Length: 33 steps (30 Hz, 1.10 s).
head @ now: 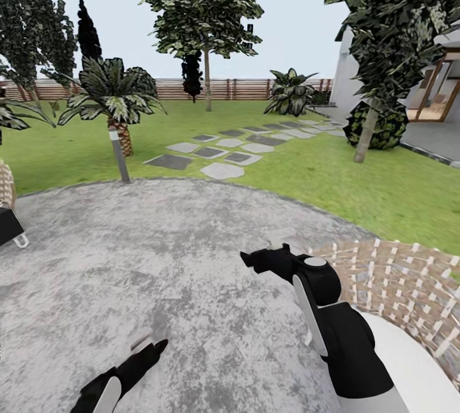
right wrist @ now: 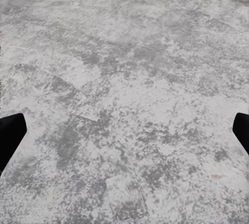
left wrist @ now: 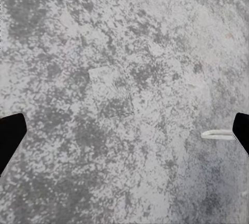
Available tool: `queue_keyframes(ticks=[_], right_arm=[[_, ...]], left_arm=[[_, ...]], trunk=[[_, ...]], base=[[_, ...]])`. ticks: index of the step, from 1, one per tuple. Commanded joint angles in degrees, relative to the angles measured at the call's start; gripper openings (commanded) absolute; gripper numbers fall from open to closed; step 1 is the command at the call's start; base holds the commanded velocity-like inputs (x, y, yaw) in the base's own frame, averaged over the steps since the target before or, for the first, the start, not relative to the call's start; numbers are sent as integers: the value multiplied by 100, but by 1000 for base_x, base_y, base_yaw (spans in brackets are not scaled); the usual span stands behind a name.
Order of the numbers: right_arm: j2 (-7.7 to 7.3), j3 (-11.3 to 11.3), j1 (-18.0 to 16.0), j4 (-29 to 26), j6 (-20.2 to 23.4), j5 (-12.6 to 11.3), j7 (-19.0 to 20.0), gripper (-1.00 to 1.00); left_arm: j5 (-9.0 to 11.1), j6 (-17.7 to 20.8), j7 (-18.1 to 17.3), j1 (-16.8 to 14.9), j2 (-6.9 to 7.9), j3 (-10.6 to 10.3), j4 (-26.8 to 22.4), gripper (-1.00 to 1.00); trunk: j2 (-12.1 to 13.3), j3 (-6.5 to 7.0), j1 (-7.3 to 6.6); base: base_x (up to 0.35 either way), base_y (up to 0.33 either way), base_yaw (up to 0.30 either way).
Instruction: Take the three Easter eggs out of the wicker basket on the lawn in the garden, then place them on the lawn next to a single tree (choose any tree) so that all three eggs are next to the same tree and none are left in the basket.
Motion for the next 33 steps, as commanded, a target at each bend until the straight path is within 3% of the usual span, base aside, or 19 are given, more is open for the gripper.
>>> queue_keyframes(ticks=[1, 33], right_arm=[[1, -3, -3, -7, 26, 30, 27, 100], [-25, -14, 0, -5, 26, 30, 27, 100]], left_arm=[[38, 41, -17, -3, -2, 16, -4, 100], [39, 41, -12, -3, -2, 16, -4, 100]], trunk=[[-3, -6, 3], [-3, -6, 3]], base=[[330, 0, 131], [330, 0, 15]])
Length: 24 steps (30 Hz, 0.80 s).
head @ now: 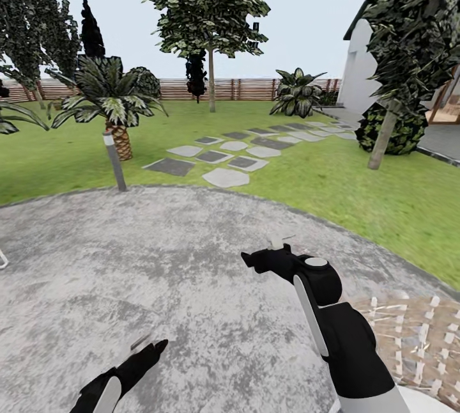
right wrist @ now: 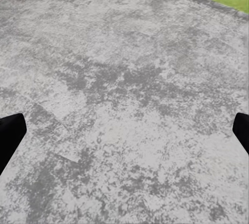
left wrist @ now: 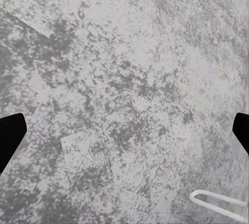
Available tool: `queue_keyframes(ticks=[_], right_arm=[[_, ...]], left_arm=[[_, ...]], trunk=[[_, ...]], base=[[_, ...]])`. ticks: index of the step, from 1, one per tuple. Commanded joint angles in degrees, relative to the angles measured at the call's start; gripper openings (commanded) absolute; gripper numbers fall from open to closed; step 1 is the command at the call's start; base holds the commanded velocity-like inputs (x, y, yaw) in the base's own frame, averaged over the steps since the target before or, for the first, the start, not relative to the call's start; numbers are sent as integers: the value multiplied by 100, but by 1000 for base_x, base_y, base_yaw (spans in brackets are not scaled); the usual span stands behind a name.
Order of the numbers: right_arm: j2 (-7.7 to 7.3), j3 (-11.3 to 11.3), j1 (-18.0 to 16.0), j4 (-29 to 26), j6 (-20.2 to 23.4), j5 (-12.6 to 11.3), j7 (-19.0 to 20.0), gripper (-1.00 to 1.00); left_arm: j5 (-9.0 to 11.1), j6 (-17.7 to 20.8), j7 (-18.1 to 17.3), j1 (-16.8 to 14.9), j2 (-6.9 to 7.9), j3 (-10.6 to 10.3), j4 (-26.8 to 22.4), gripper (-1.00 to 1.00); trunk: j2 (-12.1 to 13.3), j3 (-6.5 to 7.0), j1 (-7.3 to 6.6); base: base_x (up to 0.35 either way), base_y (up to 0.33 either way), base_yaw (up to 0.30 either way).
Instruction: Take the three Easter eggs out of the wicker basket on the lawn in the garden, then place them on the lawn next to a single tree (choose any tree) so that all three eggs are next to the same tree and none are left in the basket.
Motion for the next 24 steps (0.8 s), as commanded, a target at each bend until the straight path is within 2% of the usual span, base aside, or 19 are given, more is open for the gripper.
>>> queue_keyframes(ticks=[1, 15, 24], right_arm=[[2, -2, -4, -6, 26, 30, 28, 100], [2, -1, -4, -7, 21, 30, 27, 100], [7, -6, -1, -7, 25, 30, 33, 100]], left_arm=[[42, 42, -18, -3, -2, 16, -5, 100], [46, 42, -24, -3, -2, 16, -5, 100], [40, 42, -16, -3, -2, 16, -5, 100]], trunk=[[-3, -6, 3], [-3, -6, 3], [-3, -6, 3]], base=[[329, 19, 0], [318, 83, 0], [322, 21, 0]])
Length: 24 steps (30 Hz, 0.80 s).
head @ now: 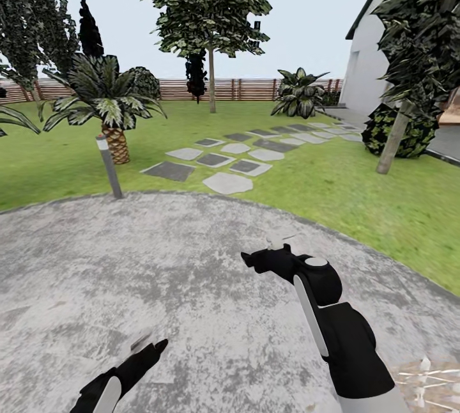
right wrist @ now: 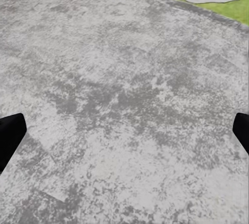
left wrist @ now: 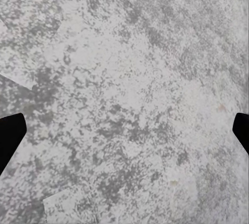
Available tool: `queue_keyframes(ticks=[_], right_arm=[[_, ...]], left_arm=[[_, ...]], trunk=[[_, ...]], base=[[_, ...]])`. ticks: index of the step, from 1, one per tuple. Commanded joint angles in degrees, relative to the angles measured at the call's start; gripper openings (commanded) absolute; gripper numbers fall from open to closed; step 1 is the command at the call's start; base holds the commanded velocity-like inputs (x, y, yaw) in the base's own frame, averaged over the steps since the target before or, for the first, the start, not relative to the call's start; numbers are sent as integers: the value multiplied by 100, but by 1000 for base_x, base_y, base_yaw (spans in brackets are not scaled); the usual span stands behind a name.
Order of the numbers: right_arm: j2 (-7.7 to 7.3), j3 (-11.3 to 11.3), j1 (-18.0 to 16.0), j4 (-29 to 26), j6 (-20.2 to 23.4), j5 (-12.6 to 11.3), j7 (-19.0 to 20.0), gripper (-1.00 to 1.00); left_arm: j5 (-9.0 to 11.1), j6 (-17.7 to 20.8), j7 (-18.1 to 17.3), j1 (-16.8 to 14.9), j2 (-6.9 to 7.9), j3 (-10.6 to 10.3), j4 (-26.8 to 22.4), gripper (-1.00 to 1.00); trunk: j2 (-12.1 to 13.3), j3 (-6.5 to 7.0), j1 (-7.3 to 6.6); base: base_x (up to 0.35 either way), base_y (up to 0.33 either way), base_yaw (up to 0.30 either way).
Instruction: Take the three Easter eggs out of the wicker basket on the lawn in the garden, then place them on the lawn next to a single tree (choose any tree) so that all three eggs are next to the same tree and none are left in the basket.
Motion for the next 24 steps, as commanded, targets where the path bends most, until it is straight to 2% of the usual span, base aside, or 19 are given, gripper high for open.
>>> queue_keyframes(ticks=[1, 24], right_arm=[[3, -1, -3, -6, 26, 30, 27, 100], [14, 2, -5, -3, 27, 30, 27, 100]], left_arm=[[42, 42, -16, -3, -2, 16, -5, 100], [39, 42, -9, -3, -2, 16, -5, 100]], trunk=[[-3, -6, 3], [-3, -6, 3]], base=[[326, 4, 0], [327, 0, 0]])
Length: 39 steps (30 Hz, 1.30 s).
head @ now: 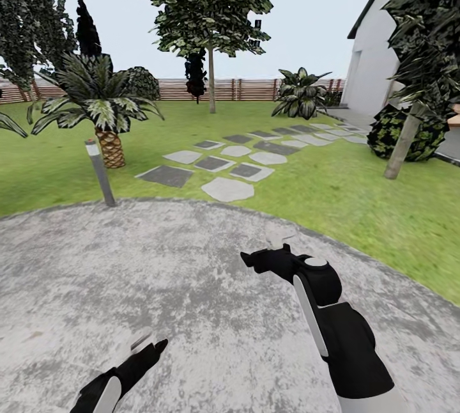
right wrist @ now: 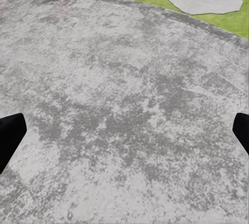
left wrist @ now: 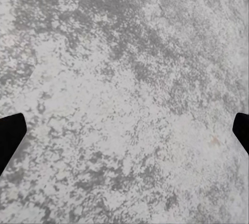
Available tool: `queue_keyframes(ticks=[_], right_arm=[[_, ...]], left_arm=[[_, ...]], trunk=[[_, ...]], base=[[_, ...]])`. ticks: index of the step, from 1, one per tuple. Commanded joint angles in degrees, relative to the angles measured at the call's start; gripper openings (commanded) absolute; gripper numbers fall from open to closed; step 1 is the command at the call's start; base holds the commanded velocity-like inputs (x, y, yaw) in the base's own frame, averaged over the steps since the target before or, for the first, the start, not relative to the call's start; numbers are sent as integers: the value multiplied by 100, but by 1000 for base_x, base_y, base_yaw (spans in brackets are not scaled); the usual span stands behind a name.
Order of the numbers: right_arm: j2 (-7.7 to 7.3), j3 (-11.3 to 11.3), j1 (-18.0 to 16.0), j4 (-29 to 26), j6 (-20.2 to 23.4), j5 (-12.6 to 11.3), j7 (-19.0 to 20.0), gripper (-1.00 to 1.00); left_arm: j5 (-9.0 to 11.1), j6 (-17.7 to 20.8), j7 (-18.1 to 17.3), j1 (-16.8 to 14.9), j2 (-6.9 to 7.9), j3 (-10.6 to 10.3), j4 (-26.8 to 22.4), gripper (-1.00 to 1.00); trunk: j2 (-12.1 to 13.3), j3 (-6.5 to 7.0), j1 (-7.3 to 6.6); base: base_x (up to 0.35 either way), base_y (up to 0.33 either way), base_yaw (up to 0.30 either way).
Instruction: Take the three Easter eggs out of the wicker basket on the lawn in the garden, then place them on the lawn next to a single tree (choose any tree) so that all three eggs are next to the same tree and none are left in the basket.
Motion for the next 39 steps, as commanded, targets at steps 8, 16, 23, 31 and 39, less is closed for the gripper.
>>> queue_keyframes(ticks=[8, 16, 23, 31, 39], right_arm=[[2, -1, -2, -9, 26, 30, 28, 100], [2, -1, -3, -9, 26, 30, 28, 100], [2, -1, -3, -8, 26, 30, 28, 100], [2, -1, -6, -8, 26, 30, 28, 100], [2, -1, -5, -9, 26, 30, 27, 100]], left_arm=[[40, 42, -13, -3, -2, 16, -5, 100], [39, 42, -12, -3, -2, 16, -5, 100], [39, 42, -12, -3, -2, 16, -5, 100], [39, 42, -12, -3, -2, 16, -5, 100], [38, 42, -12, -3, -2, 16, -5, 100]], trunk=[[-3, -6, 3], [-3, -6, 3], [-3, -6, 3], [-3, -6, 3], [-3, -6, 3]], base=[[327, 0, 0], [327, 0, 0], [327, 0, 0], [327, 0, 0], [327, 0, 0]])
